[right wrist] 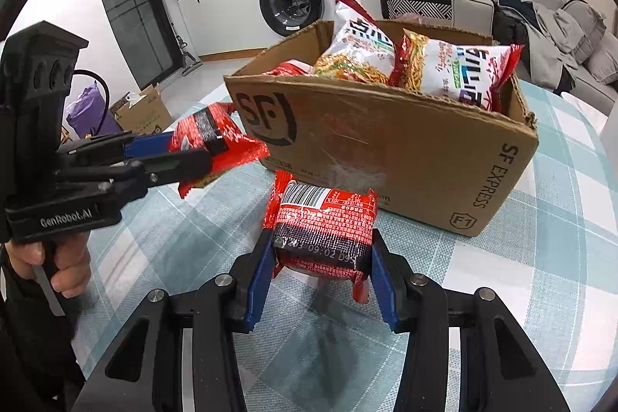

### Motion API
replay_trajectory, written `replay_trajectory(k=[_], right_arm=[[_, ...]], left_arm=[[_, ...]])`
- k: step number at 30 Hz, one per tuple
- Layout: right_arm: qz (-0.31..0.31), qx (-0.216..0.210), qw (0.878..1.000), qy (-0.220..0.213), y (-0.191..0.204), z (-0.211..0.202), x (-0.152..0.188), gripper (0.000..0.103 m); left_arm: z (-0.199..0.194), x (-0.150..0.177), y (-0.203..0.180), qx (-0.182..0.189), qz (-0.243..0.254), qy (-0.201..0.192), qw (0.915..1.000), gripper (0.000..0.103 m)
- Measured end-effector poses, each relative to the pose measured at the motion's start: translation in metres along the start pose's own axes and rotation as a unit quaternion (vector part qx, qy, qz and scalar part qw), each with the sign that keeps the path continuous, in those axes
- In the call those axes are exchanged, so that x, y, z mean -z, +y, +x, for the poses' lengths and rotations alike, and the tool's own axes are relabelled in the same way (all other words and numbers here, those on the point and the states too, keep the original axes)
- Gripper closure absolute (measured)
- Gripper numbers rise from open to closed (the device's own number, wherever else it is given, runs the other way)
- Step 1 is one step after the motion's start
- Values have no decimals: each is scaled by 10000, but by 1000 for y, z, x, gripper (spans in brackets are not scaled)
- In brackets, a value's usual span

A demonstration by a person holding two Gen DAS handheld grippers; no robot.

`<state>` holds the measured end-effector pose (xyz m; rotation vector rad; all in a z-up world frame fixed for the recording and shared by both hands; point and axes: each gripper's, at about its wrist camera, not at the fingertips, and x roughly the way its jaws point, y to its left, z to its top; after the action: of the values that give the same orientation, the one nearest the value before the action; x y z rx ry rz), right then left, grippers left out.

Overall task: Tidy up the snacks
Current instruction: 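Lift both red packets and carry them over the cardboard box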

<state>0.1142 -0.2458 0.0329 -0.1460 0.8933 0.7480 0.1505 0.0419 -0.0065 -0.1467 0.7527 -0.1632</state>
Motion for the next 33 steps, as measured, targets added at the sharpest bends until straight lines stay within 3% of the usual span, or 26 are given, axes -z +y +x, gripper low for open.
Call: replay_trajectory(k=[33], right_arm=[[244,48,9927,-1178,-9,-95,-29,56]], left_arm=[[-45,-26,-23,114,-55,-563,9983,62]])
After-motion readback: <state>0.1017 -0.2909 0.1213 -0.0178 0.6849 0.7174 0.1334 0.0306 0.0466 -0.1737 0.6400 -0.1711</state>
